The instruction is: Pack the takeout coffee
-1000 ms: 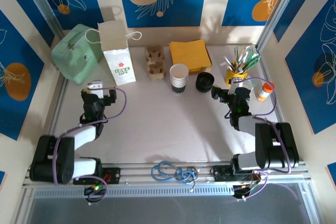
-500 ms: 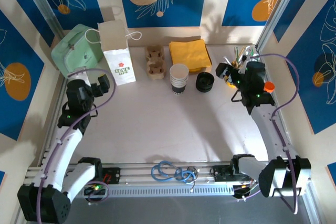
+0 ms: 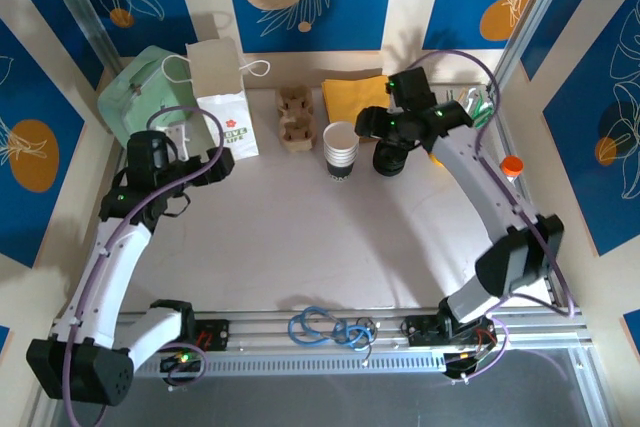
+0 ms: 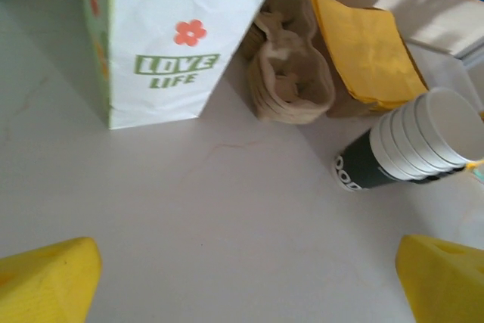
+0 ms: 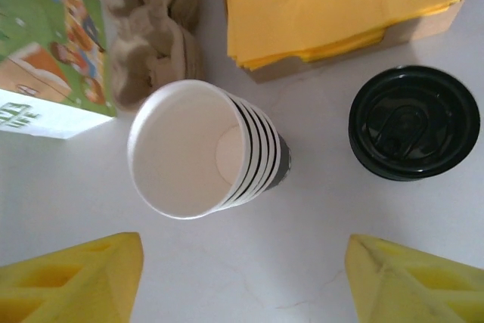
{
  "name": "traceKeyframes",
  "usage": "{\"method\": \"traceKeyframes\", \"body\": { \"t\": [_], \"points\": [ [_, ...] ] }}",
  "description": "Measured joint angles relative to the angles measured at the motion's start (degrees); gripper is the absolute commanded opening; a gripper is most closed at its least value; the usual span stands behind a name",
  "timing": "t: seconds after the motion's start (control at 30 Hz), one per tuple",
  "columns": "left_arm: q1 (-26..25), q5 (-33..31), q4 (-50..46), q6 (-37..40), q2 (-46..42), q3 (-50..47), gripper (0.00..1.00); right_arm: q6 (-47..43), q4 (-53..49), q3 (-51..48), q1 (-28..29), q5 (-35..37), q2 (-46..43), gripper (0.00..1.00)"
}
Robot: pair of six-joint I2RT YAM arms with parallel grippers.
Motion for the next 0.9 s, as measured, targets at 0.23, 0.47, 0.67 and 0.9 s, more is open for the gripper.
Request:
{"method": "traceKeyframes", "body": {
  "t": [0.23,0.47,0.67,0.9],
  "points": [
    [0.0,3.89,2.29,-0.63,2.43,-0.17,0.99,0.02,-7.43,12.24,2.4,3.89,12.74,0.57],
    [-0.02,4.9,4.02,-1.49,3.1,-0.28,1.0,-0.44,-11.19,17.33,2.99,6.05,18.69,0.48],
    [-0.11,5.05,4.52,-1.51,3.3,-0.98,1.0,-0.96,-12.35,18.51,3.26,6.25,20.59,0.33],
    [-0.11,5.2,4.66,-1.73,3.28,-1.66,0.99,-1.31,-12.68,20.41,3.93,6.03,22.25,0.21]
  ]
}}
